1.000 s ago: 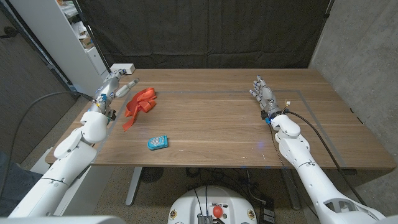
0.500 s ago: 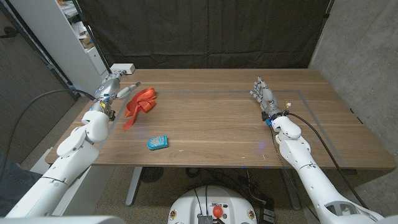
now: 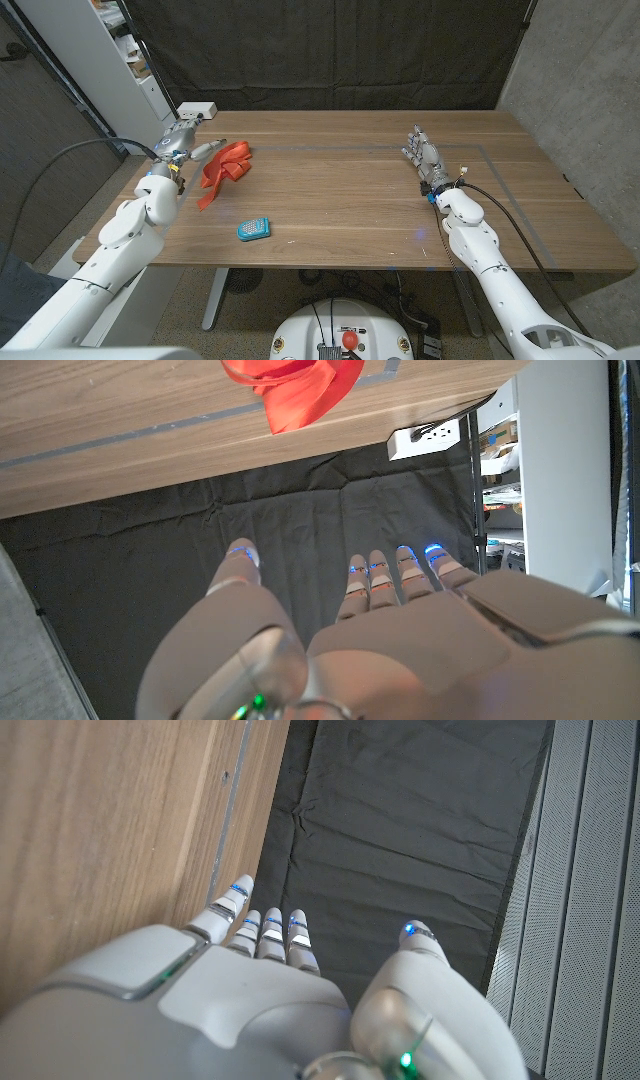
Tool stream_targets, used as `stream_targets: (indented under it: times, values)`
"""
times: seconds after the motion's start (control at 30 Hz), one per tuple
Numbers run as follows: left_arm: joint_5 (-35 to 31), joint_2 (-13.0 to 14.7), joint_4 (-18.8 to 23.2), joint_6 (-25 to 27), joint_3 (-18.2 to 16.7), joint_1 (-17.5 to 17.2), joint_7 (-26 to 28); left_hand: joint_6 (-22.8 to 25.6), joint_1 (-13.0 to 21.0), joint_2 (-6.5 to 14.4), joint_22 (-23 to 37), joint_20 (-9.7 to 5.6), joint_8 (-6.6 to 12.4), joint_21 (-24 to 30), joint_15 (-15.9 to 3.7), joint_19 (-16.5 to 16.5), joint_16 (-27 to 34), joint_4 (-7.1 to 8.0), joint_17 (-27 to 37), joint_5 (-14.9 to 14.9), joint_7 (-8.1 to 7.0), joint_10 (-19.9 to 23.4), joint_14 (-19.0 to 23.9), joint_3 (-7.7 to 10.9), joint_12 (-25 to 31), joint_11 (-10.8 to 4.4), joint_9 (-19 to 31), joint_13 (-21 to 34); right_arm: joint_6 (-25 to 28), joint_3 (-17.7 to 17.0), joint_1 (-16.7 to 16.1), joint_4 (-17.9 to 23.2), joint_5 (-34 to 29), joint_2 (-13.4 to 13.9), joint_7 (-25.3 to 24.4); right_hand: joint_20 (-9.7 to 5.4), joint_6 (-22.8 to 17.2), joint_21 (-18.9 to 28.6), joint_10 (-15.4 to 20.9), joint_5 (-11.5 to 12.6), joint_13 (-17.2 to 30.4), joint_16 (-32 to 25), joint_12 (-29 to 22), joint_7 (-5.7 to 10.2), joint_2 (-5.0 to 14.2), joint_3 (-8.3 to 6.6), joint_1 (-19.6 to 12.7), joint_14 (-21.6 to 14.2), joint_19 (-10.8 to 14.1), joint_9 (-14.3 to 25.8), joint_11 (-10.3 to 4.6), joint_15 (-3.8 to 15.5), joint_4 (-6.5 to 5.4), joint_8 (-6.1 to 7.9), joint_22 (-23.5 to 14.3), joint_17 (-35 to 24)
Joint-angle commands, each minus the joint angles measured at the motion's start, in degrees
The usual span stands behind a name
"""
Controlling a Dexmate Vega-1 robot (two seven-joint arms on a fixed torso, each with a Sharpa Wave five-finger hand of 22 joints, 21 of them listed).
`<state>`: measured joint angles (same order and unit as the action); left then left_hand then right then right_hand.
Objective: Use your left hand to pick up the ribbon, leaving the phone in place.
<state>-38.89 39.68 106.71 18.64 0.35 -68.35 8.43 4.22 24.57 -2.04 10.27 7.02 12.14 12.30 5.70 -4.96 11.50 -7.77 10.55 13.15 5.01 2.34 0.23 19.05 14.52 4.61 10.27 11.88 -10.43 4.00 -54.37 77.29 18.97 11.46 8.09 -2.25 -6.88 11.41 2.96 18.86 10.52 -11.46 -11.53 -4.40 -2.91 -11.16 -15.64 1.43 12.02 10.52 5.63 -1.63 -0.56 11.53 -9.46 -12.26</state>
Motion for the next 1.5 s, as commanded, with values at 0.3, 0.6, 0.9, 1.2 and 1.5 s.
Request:
stream_targets:
  times: [0.3,0.6,0.9,1.2,1.5]
  values:
    - [-2.18,3.13,-2.30,7.80,5.73,5.17,-6.01,-0.20,2.48,-0.43,0.07,1.86,-0.16,0.52,1.06,1.77,0.45,-1.25,0.20,0.40,0.38,-0.17,0.75,0.44,-0.08,1.27,0.35,0.47,-0.39,0.16,0.56,-0.83,-0.22,-0.37,-0.54,0.04,-0.29,-0.23,0.15,0.45,0.34,-0.25,0.21,0.02,0.61,0.28,-0.23,0.01,0.42,0.27,0.13,-0.05,0.15,-0.14,-0.34,0.01]
    - [-2.26,4.08,-4.16,10.05,8.90,8.38,-8.96,0.08,3.37,-0.71,0.04,2.79,-0.09,0.58,1.17,2.51,0.46,-1.58,0.23,0.41,0.87,0.42,1.07,0.59,0.16,1.47,0.41,0.60,-0.27,0.19,0.78,-1.13,-0.34,-0.42,-0.74,0.06,-0.33,-0.26,0.12,0.49,0.34,-0.26,0.22,0.01,0.65,0.32,-0.22,-0.01,0.40,0.27,0.15,-0.12,0.18,-0.15,-0.34,0.02]
    - [-1.80,3.77,-6.62,9.78,11.68,11.05,-8.80,-0.98,4.34,-1.20,0.01,4.00,-0.53,0.38,1.37,2.74,0.32,-1.81,0.27,0.39,0.93,-0.05,1.07,0.67,-0.03,1.64,0.45,0.75,-0.03,0.04,0.40,-0.18,-0.41,-0.17,-0.95,0.07,-0.36,-0.28,0.13,0.52,0.34,-0.28,0.22,0.10,0.66,0.39,-0.20,-0.07,0.38,0.27,0.12,-0.20,0.21,-0.16,-0.35,0.02]
    - [-1.21,3.49,-8.95,9.16,14.26,13.42,-9.49,-0.15,4.74,-1.62,0.01,4.47,-0.21,0.33,1.46,3.05,0.35,-1.83,0.29,0.40,0.77,0.35,1.33,0.61,0.14,1.52,0.48,0.86,0.48,0.05,-0.20,1.11,-0.58,0.06,-1.39,0.12,-0.49,-0.30,0.16,0.54,0.35,-0.28,0.21,0.18,0.68,0.44,-0.18,-0.08,0.36,0.27,0.12,-0.25,0.24,-0.14,-0.35,0.03]
    - [0.00,2.61,-10.94,9.53,15.53,14.55,-9.66,-0.10,5.06,-1.85,0.01,4.82,-0.23,0.18,1.42,3.02,0.28,-1.81,0.31,0.41,0.79,0.40,1.30,0.59,0.17,1.56,0.50,0.95,0.53,0.26,-0.37,1.57,-0.72,0.08,-1.57,0.18,-0.54,-0.32,0.22,0.57,0.35,-0.28,0.19,0.19,0.69,0.48,-0.19,-0.07,0.33,0.28,0.15,-0.29,0.27,-0.14,-0.35,0.03]
